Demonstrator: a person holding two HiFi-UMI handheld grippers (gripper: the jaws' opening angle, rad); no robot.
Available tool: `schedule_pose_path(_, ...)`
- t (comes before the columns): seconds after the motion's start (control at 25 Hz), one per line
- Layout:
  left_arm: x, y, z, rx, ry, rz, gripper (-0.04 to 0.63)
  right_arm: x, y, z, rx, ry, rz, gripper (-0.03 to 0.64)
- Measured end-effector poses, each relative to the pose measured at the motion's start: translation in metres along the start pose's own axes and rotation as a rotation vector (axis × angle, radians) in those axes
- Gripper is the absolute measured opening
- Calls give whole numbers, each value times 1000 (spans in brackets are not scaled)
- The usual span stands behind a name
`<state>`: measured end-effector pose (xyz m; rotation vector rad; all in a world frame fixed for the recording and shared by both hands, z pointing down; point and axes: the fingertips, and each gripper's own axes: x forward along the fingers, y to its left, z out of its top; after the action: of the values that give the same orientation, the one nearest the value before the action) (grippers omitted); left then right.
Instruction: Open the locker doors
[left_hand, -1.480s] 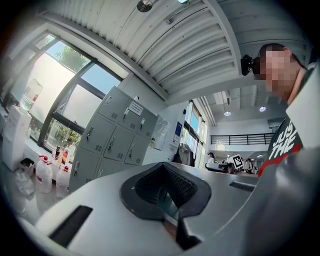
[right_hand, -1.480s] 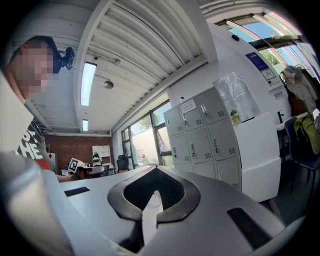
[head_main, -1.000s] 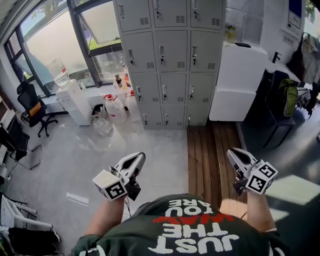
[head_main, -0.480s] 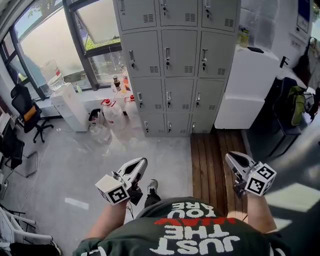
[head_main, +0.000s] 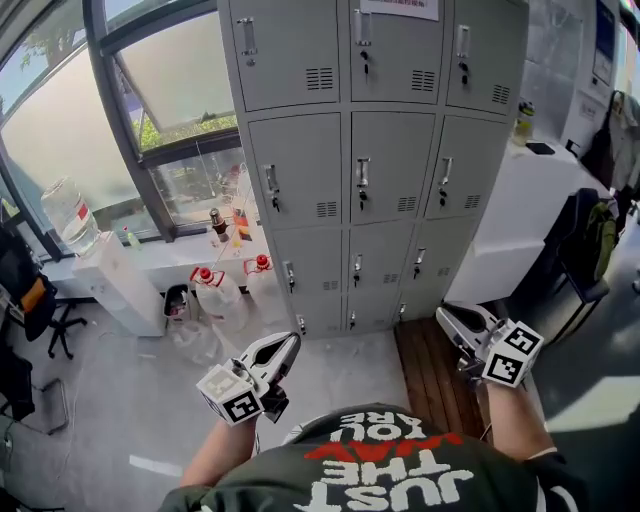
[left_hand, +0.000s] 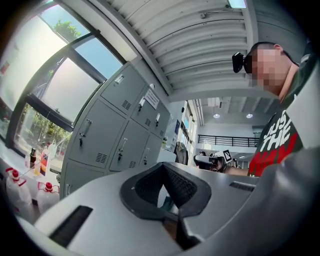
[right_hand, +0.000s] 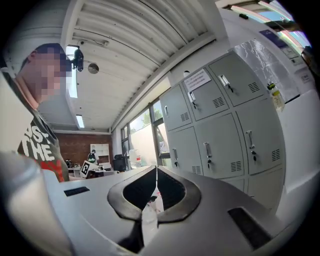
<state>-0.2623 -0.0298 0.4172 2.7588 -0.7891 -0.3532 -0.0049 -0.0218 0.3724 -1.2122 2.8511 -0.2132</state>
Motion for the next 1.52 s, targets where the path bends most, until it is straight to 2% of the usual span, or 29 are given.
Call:
schedule_pose_path(0.16,15,74,29,-29,-5,8,2,63,-30,9,39,10,-21,37)
schedule_pose_path(0.36,46,130,46,-48,-10,37,2,110,-85,16,64,17,-49,37)
schedule_pose_path(0.52,73,150,47,-25,0,73,2,140,-133,13,77,21,-17,37)
schedule_pose_path(0.64,95,165,45,-16,-20,134,2,168,-172,11,77,31,9,37)
schedule_pose_path(0.92,159,179,18,-44,-66,267,2,211,-251,14,-29,110,69,38)
schedule_pose_path(1.08,187,198,11,-61,-99,333,2,239,-280,6,-49,128,73,38)
schedule_pose_path(1.28,198,225,22,25,-36,335,2,287,-291,10,-125,124,29,38)
schedule_pose_path(1.52,194,257,32,41,2,259,2,346,-302,29,-192,93,-125,40)
